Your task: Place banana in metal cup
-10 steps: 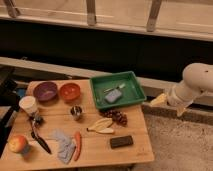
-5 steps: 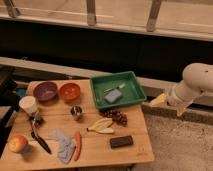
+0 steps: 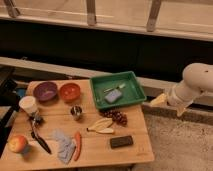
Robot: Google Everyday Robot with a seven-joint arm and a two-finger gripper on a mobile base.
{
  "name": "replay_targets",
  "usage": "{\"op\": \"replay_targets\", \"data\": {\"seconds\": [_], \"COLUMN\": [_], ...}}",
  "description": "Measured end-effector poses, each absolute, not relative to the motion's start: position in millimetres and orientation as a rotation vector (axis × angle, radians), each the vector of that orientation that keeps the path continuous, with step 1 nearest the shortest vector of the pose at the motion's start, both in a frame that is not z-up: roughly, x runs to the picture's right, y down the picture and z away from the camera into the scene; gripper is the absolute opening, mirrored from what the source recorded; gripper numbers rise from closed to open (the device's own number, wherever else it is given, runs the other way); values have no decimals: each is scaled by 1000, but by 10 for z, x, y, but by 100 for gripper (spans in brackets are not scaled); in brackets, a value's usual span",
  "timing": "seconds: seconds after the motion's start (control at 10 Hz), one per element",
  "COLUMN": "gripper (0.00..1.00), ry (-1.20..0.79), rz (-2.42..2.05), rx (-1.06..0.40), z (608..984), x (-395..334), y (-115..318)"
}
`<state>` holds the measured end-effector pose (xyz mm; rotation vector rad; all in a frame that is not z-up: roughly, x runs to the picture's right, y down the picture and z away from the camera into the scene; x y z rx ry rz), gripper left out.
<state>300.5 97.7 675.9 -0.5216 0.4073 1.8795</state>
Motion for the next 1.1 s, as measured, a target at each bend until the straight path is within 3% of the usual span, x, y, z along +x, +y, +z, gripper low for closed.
{"op": "replay_targets", "data": {"seconds": [0.4, 1.1], "gripper": [80, 80], "ry": [365, 255], "rz": [1811, 1612], "rx": [-527, -623], "z": [6721, 6903], "x": [2863, 1507], "y": [788, 487]}}
